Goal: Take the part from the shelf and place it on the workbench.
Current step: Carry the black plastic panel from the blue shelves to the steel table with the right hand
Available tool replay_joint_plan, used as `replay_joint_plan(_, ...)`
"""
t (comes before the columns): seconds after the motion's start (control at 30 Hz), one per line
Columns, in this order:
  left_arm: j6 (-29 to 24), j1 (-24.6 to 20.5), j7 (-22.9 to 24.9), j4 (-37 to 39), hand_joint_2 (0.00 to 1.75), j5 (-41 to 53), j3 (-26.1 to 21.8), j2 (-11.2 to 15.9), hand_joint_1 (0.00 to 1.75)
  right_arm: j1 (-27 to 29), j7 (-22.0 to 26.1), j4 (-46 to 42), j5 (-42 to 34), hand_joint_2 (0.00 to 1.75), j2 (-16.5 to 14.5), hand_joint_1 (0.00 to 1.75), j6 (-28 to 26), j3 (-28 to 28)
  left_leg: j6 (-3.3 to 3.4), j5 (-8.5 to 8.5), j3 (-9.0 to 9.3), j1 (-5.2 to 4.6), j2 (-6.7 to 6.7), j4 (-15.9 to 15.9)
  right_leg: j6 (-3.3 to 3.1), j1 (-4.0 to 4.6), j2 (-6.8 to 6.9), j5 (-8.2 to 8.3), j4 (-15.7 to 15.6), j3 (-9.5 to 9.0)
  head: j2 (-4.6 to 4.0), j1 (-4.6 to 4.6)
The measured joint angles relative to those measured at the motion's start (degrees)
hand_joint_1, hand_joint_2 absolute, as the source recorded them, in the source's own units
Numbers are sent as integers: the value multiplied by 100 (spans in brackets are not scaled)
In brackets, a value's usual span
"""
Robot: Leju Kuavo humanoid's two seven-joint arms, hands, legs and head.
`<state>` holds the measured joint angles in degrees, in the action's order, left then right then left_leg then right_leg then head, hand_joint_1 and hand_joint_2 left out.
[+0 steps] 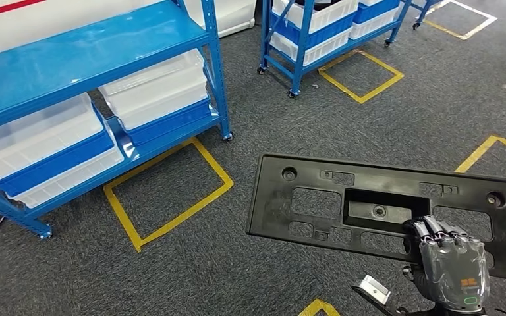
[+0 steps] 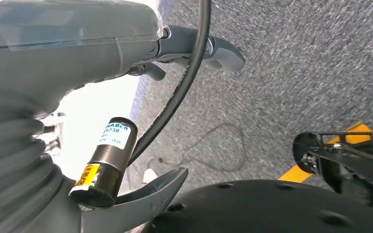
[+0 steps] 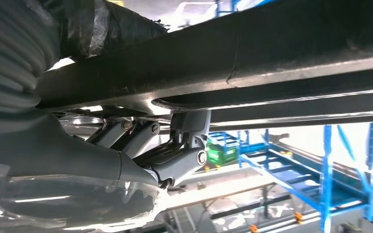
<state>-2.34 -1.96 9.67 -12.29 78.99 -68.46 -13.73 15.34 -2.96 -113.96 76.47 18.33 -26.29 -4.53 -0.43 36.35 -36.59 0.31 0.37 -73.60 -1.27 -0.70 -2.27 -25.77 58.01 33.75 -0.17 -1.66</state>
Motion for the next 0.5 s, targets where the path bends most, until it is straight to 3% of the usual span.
replay_joint_plan(0.07, -2, 8, 8, 1, 175, 1, -2, 0, 0, 3, -7, 0, 0, 175, -12, 175, -1, -2, 21, -373, 220, 6, -55, 491, 10, -2, -159, -7, 47, 13, 0, 0)
replay_joint_plan(0.13, -8, 9, 10, 0, 175, 2, -3, 2, 0, 1, -19, 0, -1, 175, -25, 175, -2, -4, 63, -674, 533, 25, -284, 1206, 39, 6, -301, -18, 108, 50, 0, -1)
replay_joint_plan(0.2, -15, 3, 9, 0, 175, 7, -4, 4, 0, 3, -33, 0, -1, 175, -34, 175, -8, -5, 93, -721, 642, 28, -435, 1502, 105, -2, -426, -4, 146, 113, 0, -2)
replay_joint_plan(0.27, -19, -6, 9, 0, 175, 14, -5, 5, 0, 33, -45, -1, 1, 175, -41, 175, -15, -8, 136, -739, 656, 12, -338, 1544, 193, -30, -554, 35, 134, 153, 0, -2)
replay_joint_plan(0.3, -19, -9, 12, -1, 175, 17, -5, 4, 0, 62, -48, -1, 2, 175, -44, 175, -16, -8, 172, -764, 677, 15, -262, 1580, 222, -35, -530, 35, 144, 166, 0, -3)
replay_joint_plan(0.37, -19, -11, 20, -1, 175, 20, -7, 5, 0, 98, -57, -2, 9, 175, -47, 175, -22, -8, 244, -819, 710, 34, -118, 1659, 267, -23, -252, -113, 362, 278, 0, -15)
replay_joint_plan(0.43, -19, -3, 28, -2, 175, 25, -8, 8, 0, 101, -75, -2, 35, 175, -55, 175, -26, -11, 272, -834, 703, 28, 23, 1680, 303, -22, 88, -462, 978, 570, 0, -25)
replay_joint_plan(0.5, -18, 5, 38, -2, 175, 31, -8, 13, 0, 116, -95, -2, 75, 175, -67, 175, -26, -17, 272, -826, 691, 23, 181, 1677, 337, -49, 187, -684, 1547, 831, 0, -25)
